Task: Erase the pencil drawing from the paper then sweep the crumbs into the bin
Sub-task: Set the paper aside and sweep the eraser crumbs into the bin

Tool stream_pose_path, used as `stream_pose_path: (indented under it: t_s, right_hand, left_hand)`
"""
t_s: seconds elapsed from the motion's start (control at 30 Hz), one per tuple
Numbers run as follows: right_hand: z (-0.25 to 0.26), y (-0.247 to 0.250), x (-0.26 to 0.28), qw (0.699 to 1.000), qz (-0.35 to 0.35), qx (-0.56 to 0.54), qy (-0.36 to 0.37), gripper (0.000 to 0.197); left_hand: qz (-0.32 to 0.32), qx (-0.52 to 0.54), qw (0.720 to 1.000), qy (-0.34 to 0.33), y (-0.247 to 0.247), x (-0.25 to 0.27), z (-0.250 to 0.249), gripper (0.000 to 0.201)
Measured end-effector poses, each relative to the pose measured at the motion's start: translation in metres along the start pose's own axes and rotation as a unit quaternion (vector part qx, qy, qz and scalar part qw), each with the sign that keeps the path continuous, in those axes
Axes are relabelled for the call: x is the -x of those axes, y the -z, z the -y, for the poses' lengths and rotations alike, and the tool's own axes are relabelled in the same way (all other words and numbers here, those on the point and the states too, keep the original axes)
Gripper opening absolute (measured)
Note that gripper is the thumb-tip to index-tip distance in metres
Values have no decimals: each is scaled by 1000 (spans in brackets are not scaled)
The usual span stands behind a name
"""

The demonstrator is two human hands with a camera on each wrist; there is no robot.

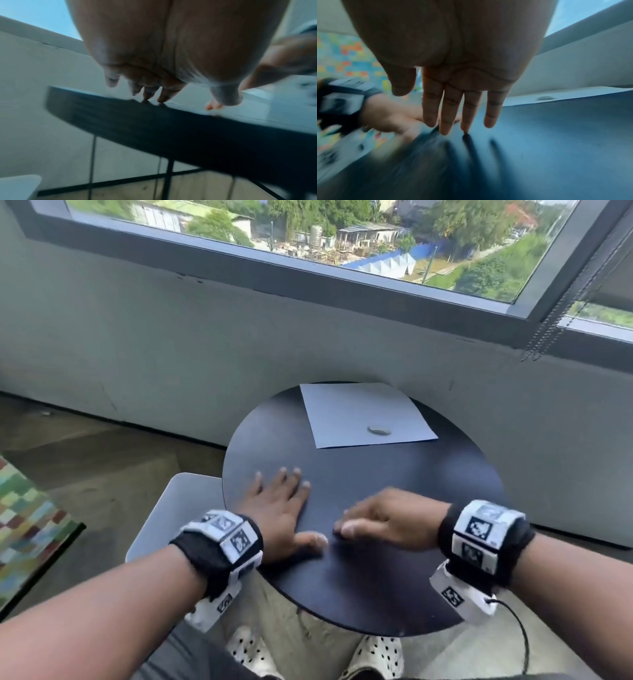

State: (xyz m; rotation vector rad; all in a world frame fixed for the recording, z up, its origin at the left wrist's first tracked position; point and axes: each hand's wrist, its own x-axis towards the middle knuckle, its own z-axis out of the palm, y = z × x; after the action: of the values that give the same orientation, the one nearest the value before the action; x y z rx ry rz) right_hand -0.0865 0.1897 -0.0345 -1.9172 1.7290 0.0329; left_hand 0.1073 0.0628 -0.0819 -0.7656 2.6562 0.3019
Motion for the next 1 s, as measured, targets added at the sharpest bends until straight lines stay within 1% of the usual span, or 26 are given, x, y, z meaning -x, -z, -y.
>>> stream_pose_path:
  t_s: [0.03,0.07,0.1,0.13,0.2,0.23,0.27,0.3,0.33,0.37,0.4,0.43,0.47,0.5,0.53,0.57,0.6,0.63,0.67,0.7,0.73,0.77,0.83,0.9,0.93,1.0]
  right_hand:
    - [-9,9,-5,998,-65,-14,-24,42]
    - [-17,18,-12,992,-114,-7,-55,38]
    - [-24,23,-22,988,-134,11,-79,42]
    - [-28,24,-34,987,-124,32,-96,48]
    - [-30,17,-55,989,-54,82,-112,60]
    - [-28,10,-61,987,-21,115,-113,65]
    - [-24,2,-62,983,6,149,-110,70]
    - [-19,-5,-58,979,21,178,-92,75]
    - [-11,-11,-47,978,34,197,-59,79]
    - [-3,-15,-33,977,50,206,-16,82]
    - [2,-17,-18,976,71,202,28,83]
    - [5,-16,0,980,93,168,56,79]
    - [5,-11,19,988,100,102,50,71]
    - [0,-5,35,996,79,31,21,64]
    - [-9,1,50,999,28,-24,-25,61]
    - [-22,6,64,994,-35,-55,-87,60]
    - [-38,7,77,980,-94,-69,-161,60]
    - [-54,3,91,959,-136,-80,-236,61]
    - [-69,-6,102,935,-157,-95,-303,64]
    - [-81,-20,111,914,-160,-110,-356,68]
    - [-88,-38,117,898,-155,-116,-394,72]
    - [-89,-57,120,887,-149,-107,-424,77]
    - [-78,-89,117,874,-152,-68,-457,83]
    - [-55,-102,109,866,-170,-65,-465,84]
    - [-41,-104,103,864,-175,-78,-466,85]
    - [-10,-108,91,869,-181,-82,-452,89]
  left_hand:
    - [9,-7,999,-46,-2,8,-12,124]
    - [15,-10,996,-90,-4,18,-24,128]
    - [18,-10,991,-132,-7,27,-37,128]
    - [24,1,985,-172,-8,35,-47,123]
    - [34,81,966,-242,-6,47,-58,100]
    - [12,141,953,-267,-5,49,-54,82]
    - [-39,192,940,-280,-2,49,-47,64]
    - [-100,229,929,-274,-1,45,-36,50]
    - [-153,249,926,-239,0,40,-22,49]
    - [-191,243,935,-176,0,32,-6,58]
    - [-193,210,954,-91,0,26,9,73]
    - [-154,151,977,-5,0,23,21,87]
    - [-98,87,990,50,0,22,27,100]
    - [-57,39,996,62,-3,22,27,112]
    - [-27,11,999,42,-7,26,19,120]
    - [-7,-5,1000,4,-13,33,6,122]
    - [2,-12,999,-41,-21,42,-11,118]
    - [3,-10,996,-88,-30,49,-28,113]
    - [2,0,992,-130,-37,56,-44,108]
    - [1,13,987,-163,-42,60,-54,102]
    - [-3,29,983,-180,-42,61,-59,97]
    - [-15,50,983,-176,-40,60,-57,97]
    - [-40,73,990,-110,-35,54,-42,115]
    - [-19,58,997,-44,-29,50,-26,135]
    - [1,42,999,-30,-29,51,-22,143]
    - [31,18,999,-31,-29,54,-19,154]
